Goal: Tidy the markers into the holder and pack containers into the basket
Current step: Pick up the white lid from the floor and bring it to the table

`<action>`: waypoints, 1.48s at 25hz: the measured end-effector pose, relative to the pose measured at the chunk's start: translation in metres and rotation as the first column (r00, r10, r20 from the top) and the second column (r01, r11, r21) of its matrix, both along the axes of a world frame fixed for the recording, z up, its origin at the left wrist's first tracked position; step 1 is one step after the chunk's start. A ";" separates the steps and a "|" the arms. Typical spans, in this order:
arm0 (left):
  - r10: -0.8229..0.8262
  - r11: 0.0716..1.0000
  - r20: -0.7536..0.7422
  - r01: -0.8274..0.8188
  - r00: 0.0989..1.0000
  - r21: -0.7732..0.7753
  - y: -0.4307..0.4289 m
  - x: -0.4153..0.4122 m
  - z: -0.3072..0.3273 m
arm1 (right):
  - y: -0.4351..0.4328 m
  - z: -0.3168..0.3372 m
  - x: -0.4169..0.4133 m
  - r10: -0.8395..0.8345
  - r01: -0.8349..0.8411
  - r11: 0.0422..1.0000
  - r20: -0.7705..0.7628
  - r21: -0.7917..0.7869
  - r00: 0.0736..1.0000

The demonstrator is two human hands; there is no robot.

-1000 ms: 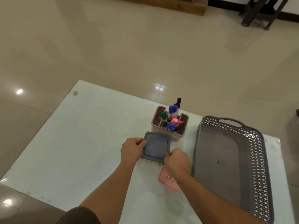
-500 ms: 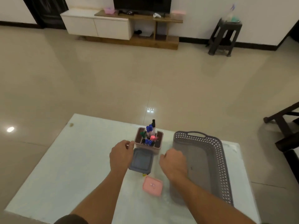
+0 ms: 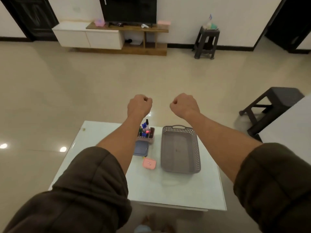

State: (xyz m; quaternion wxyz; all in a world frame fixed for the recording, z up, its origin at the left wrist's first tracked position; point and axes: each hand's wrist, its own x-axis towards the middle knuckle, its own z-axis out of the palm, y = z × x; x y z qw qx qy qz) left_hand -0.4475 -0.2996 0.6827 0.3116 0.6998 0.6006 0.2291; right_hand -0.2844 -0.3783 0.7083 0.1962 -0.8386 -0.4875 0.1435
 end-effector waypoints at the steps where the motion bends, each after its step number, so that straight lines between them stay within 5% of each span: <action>1: 0.002 1.000 0.008 -0.002 1.000 0.014 0.000 0.001 0.007 | -0.001 0.008 0.001 -0.008 0.008 0.999 -0.008 0.031 1.000; 9: -0.013 0.999 0.065 0.015 0.998 -0.032 -0.035 0.080 0.002 | -0.029 0.002 0.068 -0.030 0.035 0.998 -0.082 0.060 0.996; 24: 0.253 0.959 0.117 -0.234 0.960 -0.158 -0.114 0.419 -0.015 | -0.084 -0.005 0.408 0.204 -0.203 0.979 -0.131 0.023 0.970; 37: 0.358 0.927 0.162 -0.330 0.920 -0.175 -0.022 0.543 -0.034 | 0.011 -0.018 0.529 0.280 -0.283 0.959 -0.163 0.008 0.946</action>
